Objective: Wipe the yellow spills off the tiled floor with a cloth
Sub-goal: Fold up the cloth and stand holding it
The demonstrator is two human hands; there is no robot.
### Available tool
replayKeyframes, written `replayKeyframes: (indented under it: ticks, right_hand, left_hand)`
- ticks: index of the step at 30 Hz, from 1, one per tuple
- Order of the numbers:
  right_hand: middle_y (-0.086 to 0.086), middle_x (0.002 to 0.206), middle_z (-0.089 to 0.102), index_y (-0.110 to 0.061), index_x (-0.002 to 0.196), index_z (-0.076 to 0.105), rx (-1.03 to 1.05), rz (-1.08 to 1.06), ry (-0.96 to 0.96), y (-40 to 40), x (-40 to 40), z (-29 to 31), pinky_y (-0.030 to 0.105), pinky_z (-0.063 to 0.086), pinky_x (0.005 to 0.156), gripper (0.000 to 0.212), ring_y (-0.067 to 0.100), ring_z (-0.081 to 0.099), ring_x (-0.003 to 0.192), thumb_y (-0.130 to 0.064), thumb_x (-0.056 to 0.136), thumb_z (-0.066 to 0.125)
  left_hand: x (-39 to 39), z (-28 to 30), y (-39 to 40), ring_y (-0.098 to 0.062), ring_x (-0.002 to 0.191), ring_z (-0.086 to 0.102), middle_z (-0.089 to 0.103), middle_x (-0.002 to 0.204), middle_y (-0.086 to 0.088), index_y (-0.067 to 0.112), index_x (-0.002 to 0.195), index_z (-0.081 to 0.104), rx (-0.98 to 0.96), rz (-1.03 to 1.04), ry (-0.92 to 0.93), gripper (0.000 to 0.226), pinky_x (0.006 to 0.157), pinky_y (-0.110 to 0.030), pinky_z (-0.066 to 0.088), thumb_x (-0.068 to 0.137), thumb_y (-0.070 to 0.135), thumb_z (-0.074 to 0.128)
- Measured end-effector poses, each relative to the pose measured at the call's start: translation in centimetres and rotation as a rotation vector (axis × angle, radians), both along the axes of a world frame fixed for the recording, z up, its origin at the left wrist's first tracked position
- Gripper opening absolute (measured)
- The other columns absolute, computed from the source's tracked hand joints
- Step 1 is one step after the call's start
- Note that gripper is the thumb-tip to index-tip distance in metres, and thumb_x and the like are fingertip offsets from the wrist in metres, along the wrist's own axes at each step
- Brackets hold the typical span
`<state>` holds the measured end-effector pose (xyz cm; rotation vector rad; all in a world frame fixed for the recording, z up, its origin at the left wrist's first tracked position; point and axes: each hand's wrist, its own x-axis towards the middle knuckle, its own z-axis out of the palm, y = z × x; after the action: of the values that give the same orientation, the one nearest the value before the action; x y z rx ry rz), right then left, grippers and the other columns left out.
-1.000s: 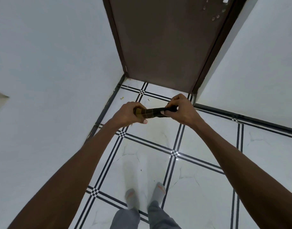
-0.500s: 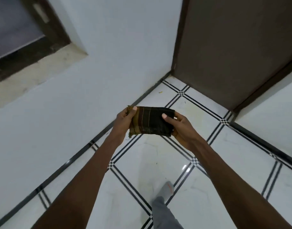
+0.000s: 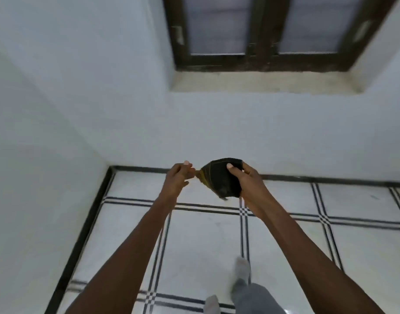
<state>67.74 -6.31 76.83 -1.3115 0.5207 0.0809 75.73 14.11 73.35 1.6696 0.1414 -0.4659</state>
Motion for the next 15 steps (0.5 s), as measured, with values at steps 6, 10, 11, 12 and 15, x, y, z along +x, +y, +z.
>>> replayKeyframes:
  ticks: [6, 10, 11, 12, 15]
  right_hand:
    - [0.001, 0.121, 0.077, -0.023, 0.121, 0.074, -0.068, 0.431, 0.007, 20.7, 7.6, -0.4, 0.046, 0.057, 0.106, 0.022, 0.022, 0.071, 0.117, -0.029, 0.102, 0.065]
    - [0.004, 0.121, 0.077, -0.02, 0.125, 0.071, -0.068, 0.649, -0.022, 33.6, 10.5, -0.2, 0.044, 0.06, 0.102, 0.024, 0.022, 0.073, 0.114, -0.028, 0.104, 0.063]
    - [0.004, 0.12, 0.077, -0.019, 0.125, 0.07, -0.063, 0.704, -0.025, 37.3, 11.1, -0.1, 0.044, 0.06, 0.1, 0.024, 0.023, 0.073, 0.113, -0.027, 0.104, 0.063]
    - [0.004, 0.119, 0.077, -0.02, 0.125, 0.07, -0.059, 0.737, -0.024, 40.5, 11.8, 0.0, 0.045, 0.061, 0.099, 0.024, 0.024, 0.073, 0.113, -0.027, 0.104, 0.063]
    - [0.004, 0.119, 0.076, -0.022, 0.122, 0.07, -0.045, 0.831, -0.026, 48.8, 13.5, 0.2, 0.047, 0.062, 0.098, 0.02, 0.026, 0.072, 0.113, -0.028, 0.103, 0.065]
  left_hand:
    - [-2.4, 1.0, 22.7, -0.026, 0.104, 0.076, 0.078, 0.11, -0.009, 0.013, 0.116, 0.071, -0.019, 0.463, -0.026, 0.027, 0.092, -0.036, 0.059, 0.108, 0.033, 0.055]
    - [-4.6, 1.1, 33.8, -0.024, 0.101, 0.075, 0.078, 0.107, -0.008, 0.011, 0.118, 0.069, -0.012, 0.716, -0.033, 0.028, 0.087, -0.031, 0.059, 0.109, 0.031, 0.053]
    - [-5.0, 1.2, 36.7, -0.023, 0.101, 0.074, 0.077, 0.109, -0.008, 0.01, 0.12, 0.068, -0.006, 0.782, -0.03, 0.029, 0.088, -0.031, 0.059, 0.11, 0.031, 0.051]
    - [-5.2, 1.2, 39.3, -0.024, 0.103, 0.074, 0.076, 0.112, -0.009, 0.01, 0.122, 0.067, 0.007, 0.823, -0.024, 0.031, 0.091, -0.033, 0.06, 0.11, 0.031, 0.049]
    - [-5.9, 1.6, 46.0, -0.027, 0.105, 0.073, 0.074, 0.117, -0.012, 0.007, 0.126, 0.066, 0.004, 0.949, -0.029, 0.033, 0.093, -0.036, 0.059, 0.111, 0.03, 0.047]
